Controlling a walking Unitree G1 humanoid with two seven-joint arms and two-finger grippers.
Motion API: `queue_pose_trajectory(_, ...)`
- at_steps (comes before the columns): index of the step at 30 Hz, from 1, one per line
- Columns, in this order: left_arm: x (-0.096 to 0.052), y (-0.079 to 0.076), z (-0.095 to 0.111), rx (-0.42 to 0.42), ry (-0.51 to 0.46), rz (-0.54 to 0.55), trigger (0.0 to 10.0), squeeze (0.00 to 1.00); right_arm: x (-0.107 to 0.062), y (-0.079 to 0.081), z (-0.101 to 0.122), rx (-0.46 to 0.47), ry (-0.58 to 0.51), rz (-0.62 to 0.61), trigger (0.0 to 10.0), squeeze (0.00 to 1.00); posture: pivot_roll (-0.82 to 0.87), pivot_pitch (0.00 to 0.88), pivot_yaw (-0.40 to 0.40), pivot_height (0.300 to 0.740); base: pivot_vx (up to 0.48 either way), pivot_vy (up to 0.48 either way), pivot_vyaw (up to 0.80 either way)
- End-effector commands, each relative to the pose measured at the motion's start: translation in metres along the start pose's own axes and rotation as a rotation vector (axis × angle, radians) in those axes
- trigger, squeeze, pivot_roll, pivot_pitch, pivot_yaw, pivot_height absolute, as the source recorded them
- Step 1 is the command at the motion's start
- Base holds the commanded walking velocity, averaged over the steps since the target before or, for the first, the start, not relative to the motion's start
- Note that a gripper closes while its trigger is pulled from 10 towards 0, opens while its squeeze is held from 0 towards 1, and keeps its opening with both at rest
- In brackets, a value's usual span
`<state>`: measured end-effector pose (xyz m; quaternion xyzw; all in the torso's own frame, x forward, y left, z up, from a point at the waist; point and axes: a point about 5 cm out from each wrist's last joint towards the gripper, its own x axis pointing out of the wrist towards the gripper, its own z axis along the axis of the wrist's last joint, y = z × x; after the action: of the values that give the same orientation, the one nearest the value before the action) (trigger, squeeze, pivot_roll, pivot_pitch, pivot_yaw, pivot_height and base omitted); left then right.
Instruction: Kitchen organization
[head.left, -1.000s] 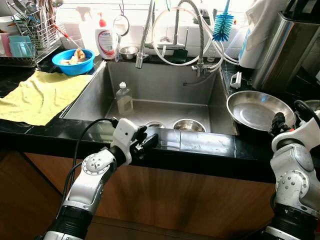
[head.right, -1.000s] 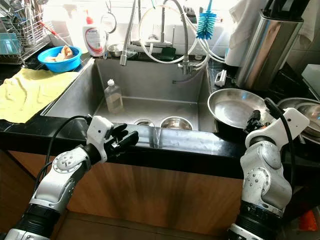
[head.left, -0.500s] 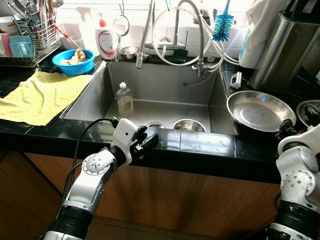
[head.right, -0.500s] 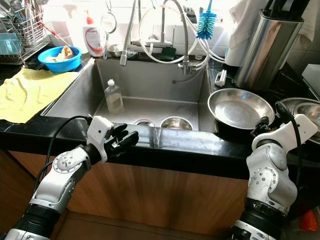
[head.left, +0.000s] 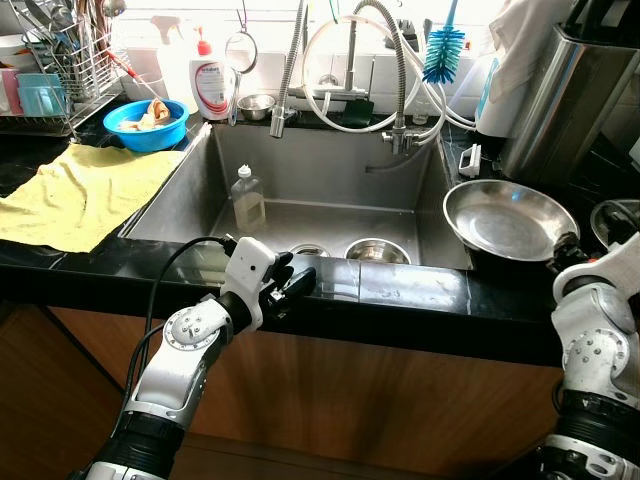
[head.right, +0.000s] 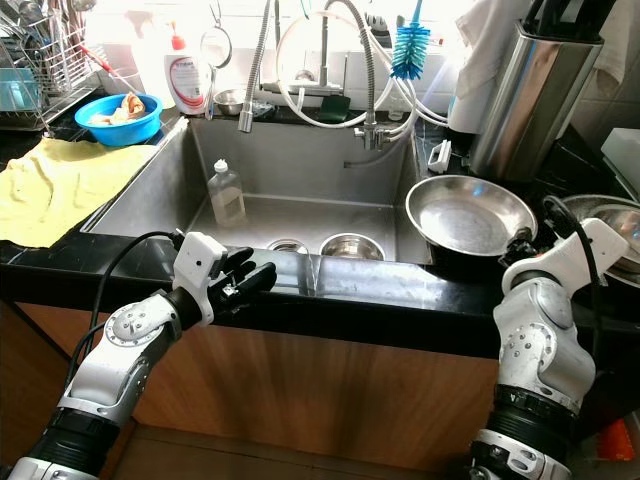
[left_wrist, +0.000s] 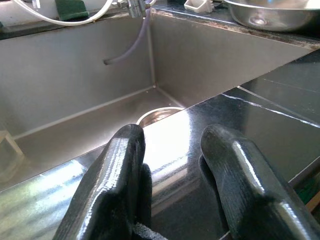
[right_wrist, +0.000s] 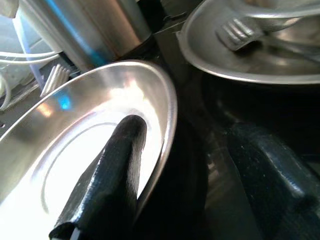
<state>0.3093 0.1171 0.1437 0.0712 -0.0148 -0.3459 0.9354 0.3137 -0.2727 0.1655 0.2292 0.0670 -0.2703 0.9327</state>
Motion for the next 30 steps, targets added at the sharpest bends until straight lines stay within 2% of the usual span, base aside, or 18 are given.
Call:
queue_pose_trajectory(1,-0.002,0.001,-0.009,0.024,0.055,0.004,10.0,0.00,0.002,0.004,-0.002,-0.010,0.020,0.010,10.0,0.00,-0.11,0.000,-0.017,0.740,0.000,0.000,0.00)
queue_pose_trajectory(15,-0.001,0.002,-0.008,0.028,0.049,0.009,10.0,0.00,0.009,0.025,0.008,0.105,0.006,0.067,10.0,0.00,-0.11,0.000,-0.018,0.740,0.000,0.000,0.00)
queue_pose_trajectory(30,-0.001,0.002,-0.007,0.029,0.049,0.007,10.0,0.00,0.012,0.026,0.001,0.171,0.042,0.048,10.0,0.00,-0.10,0.000,-0.017,0.740,0.000,0.000,0.00)
